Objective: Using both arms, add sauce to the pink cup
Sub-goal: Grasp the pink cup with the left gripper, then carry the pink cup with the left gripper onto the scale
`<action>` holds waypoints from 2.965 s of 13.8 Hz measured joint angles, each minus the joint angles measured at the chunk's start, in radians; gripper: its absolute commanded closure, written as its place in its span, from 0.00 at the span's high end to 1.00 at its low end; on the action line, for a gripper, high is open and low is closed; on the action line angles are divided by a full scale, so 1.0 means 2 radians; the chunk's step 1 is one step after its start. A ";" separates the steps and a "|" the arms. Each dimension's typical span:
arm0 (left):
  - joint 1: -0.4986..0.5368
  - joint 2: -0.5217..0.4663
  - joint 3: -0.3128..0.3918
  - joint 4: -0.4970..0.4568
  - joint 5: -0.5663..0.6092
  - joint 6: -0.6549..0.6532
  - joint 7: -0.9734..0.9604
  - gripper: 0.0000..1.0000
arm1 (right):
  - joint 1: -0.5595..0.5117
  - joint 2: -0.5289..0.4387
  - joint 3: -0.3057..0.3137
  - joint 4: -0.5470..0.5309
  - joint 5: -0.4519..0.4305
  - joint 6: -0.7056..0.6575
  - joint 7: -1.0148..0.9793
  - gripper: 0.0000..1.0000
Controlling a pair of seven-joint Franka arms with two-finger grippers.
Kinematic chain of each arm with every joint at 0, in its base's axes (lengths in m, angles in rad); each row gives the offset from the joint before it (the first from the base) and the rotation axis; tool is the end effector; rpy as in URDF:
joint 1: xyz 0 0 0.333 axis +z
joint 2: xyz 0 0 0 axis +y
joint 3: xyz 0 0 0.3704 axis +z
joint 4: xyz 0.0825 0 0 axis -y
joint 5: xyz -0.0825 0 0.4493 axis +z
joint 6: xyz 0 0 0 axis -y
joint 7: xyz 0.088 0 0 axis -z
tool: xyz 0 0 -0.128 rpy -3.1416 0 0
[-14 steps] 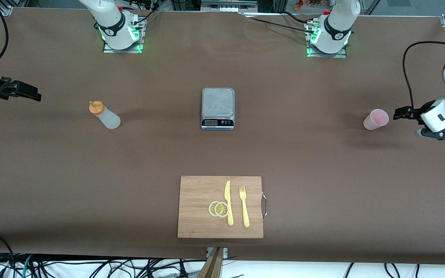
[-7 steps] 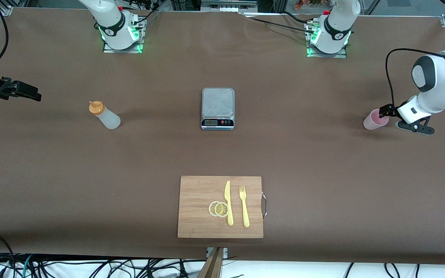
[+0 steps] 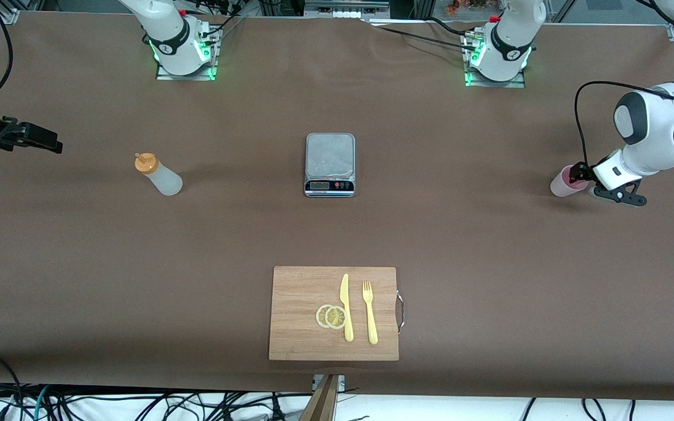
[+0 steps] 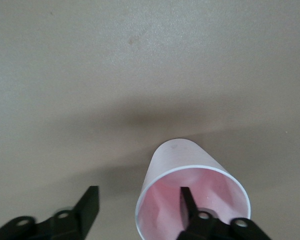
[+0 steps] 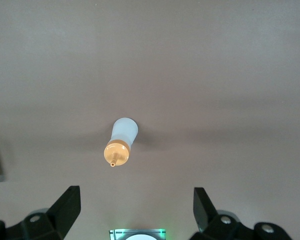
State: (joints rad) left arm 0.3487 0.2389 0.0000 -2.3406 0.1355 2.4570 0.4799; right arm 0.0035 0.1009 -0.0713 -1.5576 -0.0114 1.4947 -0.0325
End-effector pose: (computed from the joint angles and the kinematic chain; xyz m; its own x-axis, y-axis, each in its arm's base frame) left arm 0.5152 0.1892 0.1994 0.9608 -0.2362 -0.1450 -0.2395 -0.9709 -0.0057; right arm 0.6386 -0.0428 0.5956 0.9859 -0.0361 -0.1633 -0.0344 -0.9993 0.0132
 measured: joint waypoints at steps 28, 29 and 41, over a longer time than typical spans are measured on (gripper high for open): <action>-0.199 0.083 -0.272 0.286 -0.096 -0.241 -0.387 0.00 | 0.000 0.001 0.000 0.000 0.000 0.000 0.000 1.00; -0.228 0.097 -0.273 0.291 -0.096 -0.218 -0.436 0.00 | 0.000 0.001 0.000 0.000 0.000 0.000 0.000 1.00; -0.352 0.181 -0.268 0.293 -0.084 -0.135 -0.636 0.05 | 0.000 0.031 0.000 0.000 0.000 0.000 0.000 1.00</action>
State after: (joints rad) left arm -0.3553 0.6010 -0.5358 -1.7548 -0.0326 2.1876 -0.7922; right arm 0.0031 0.1622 -0.0710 -1.5583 -0.0121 1.4938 -0.0321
